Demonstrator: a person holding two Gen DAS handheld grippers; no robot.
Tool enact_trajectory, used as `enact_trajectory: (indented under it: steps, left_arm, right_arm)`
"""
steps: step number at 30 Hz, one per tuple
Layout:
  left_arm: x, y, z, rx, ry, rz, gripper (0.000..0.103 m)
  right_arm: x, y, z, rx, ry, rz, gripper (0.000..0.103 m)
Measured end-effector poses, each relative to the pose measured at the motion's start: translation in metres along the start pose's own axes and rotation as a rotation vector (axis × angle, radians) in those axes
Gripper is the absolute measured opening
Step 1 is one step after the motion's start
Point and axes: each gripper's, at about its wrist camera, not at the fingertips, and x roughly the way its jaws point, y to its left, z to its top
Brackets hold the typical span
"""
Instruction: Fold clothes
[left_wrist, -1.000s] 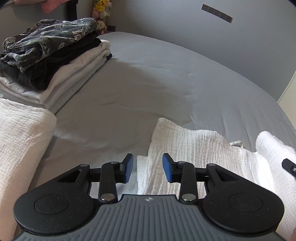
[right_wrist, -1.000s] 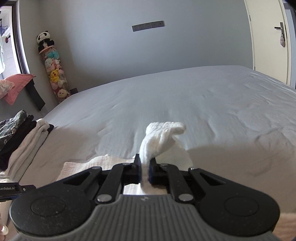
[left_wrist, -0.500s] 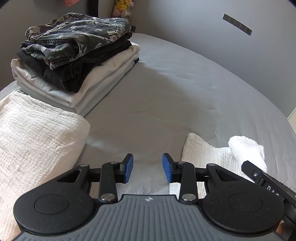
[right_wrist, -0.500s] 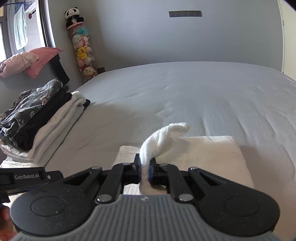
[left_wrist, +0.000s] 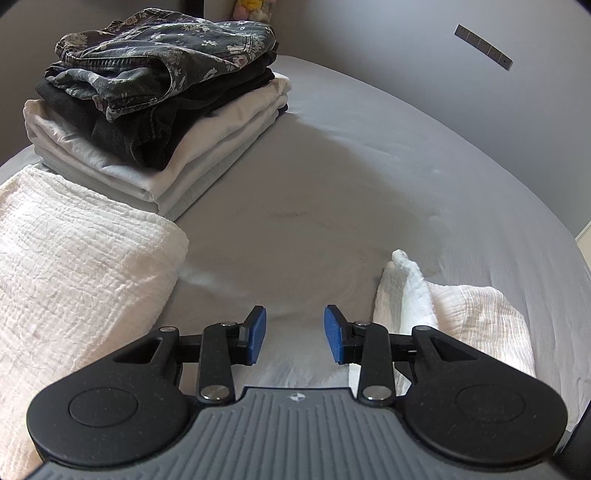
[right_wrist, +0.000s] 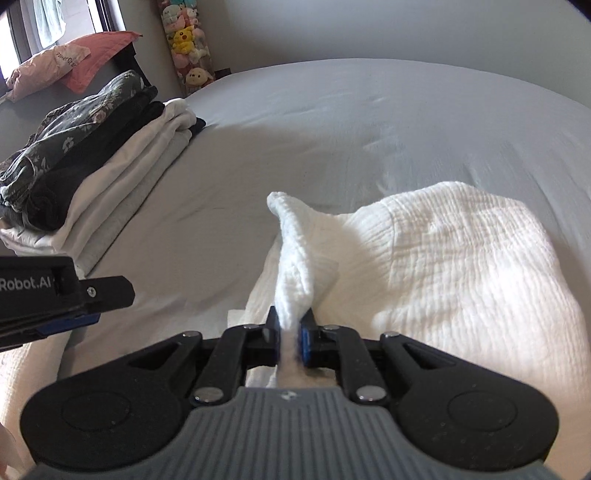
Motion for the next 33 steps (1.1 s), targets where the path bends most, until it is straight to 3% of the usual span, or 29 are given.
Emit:
enact_trajectory:
  steps: [1, 9, 16, 20, 22, 25, 28, 31, 33]
  left_arm:
    - [0.000, 0.000, 0.000, 0.000, 0.002, -0.003, 0.040]
    - [-0.019, -0.001, -0.009, 0.035, 0.018, -0.036, 0.041]
    - [-0.044, -0.020, -0.034, 0.116, 0.075, -0.174, 0.041]
    - [-0.050, -0.029, -0.058, 0.224, 0.162, -0.153, 0.039]
    - [-0.045, -0.028, -0.070, 0.230, 0.246, -0.120, 0.030]
    - [-0.031, -0.026, -0.083, 0.239, 0.341, -0.080, 0.026]
    - [-0.013, -0.025, -0.091, 0.237, 0.433, 0.000, 0.020]
    - [-0.007, -0.021, -0.093, 0.213, 0.455, 0.024, 0.019]
    - [-0.010, -0.022, -0.093, 0.221, 0.438, 0.037, 0.019]
  right_arm:
    - [-0.001, 0.000, 0.000, -0.002, 0.006, 0.015, 0.024]
    - [-0.056, -0.002, 0.002, -0.050, -0.046, 0.061, 0.030]
    - [-0.136, -0.054, -0.028, -0.036, -0.141, 0.090, 0.049]
    - [-0.161, -0.087, -0.054, 0.015, -0.154, 0.082, 0.056]
    - [-0.164, -0.101, -0.066, 0.046, -0.145, 0.070, 0.056]
    - [-0.161, -0.118, -0.078, 0.118, -0.126, 0.086, 0.056]
    - [-0.150, -0.126, -0.085, 0.205, -0.092, 0.130, 0.050]
    - [-0.150, -0.124, -0.088, 0.244, -0.086, 0.178, 0.024]
    - [-0.158, -0.111, -0.086, 0.195, -0.114, 0.220, 0.015]
